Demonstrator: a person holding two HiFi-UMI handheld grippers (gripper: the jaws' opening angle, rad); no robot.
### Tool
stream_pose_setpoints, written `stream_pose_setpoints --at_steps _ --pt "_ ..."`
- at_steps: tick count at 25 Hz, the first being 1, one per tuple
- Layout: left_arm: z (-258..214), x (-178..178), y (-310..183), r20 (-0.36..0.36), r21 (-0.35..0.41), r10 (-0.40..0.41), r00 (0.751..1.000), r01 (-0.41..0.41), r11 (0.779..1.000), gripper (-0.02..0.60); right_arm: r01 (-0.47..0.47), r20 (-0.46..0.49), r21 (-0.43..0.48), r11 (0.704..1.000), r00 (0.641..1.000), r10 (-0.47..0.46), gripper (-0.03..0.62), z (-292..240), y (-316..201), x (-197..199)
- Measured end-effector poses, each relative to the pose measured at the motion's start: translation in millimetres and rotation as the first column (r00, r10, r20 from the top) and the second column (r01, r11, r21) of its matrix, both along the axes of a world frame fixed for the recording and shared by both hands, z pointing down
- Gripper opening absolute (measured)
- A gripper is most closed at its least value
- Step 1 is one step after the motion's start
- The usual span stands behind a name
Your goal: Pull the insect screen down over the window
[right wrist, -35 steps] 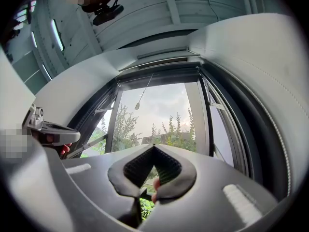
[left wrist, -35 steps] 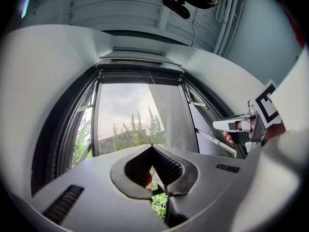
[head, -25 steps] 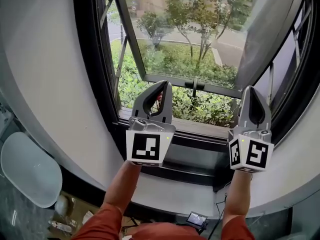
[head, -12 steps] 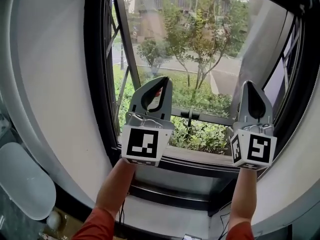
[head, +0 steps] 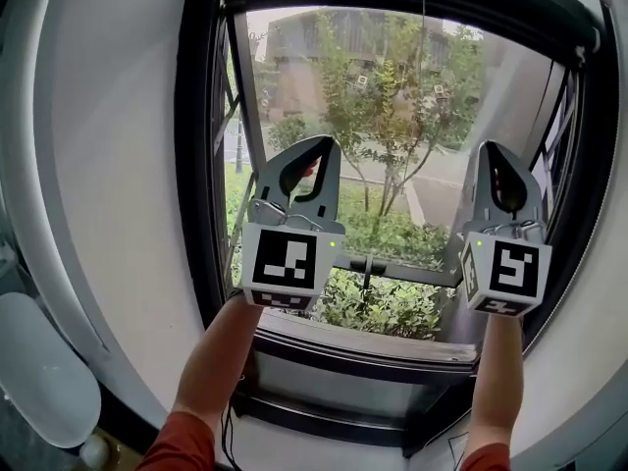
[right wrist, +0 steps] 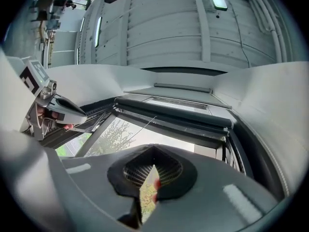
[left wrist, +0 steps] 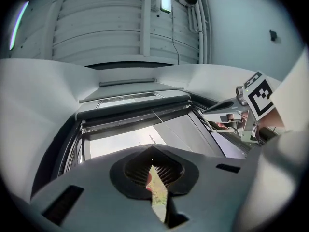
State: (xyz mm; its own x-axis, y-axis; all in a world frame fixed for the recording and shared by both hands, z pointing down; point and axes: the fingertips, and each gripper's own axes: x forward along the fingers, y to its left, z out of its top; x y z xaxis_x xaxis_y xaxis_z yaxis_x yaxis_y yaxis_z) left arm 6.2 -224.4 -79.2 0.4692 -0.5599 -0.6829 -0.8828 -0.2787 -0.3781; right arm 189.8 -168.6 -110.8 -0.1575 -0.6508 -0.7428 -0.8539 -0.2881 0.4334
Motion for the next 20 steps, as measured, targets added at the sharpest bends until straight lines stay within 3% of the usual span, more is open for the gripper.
stream_pose_setpoints --at_steps 3,7,13,20 --pt "-28 2 -1 0.026 0.051 -0.040 0.999 0.038 0.998 0.006 -0.044 -0.041 0.014 0.999 0.998 0.044 0.009 -24 -3 -1" --pt "-67 7 -2 0.085 0.146 -0.169 0.982 0.156 0.977 0.006 -0.115 -0.101 0.029 0.993 0.988 0.117 0.009 -56 -9 -3" --pt "-116 11 -11 0.157 0.299 -0.378 0.912 0.321 0.899 0.015 -0.200 -0.180 0.066 0.978 0.961 0.209 0.009 -96 -14 -2" --pt "-155 8 -28 0.202 0.370 -0.527 0.826 0.433 0.821 0.044 -0.298 -0.260 0.075 0.952 0.916 0.307 0.033 -127 -29 5"
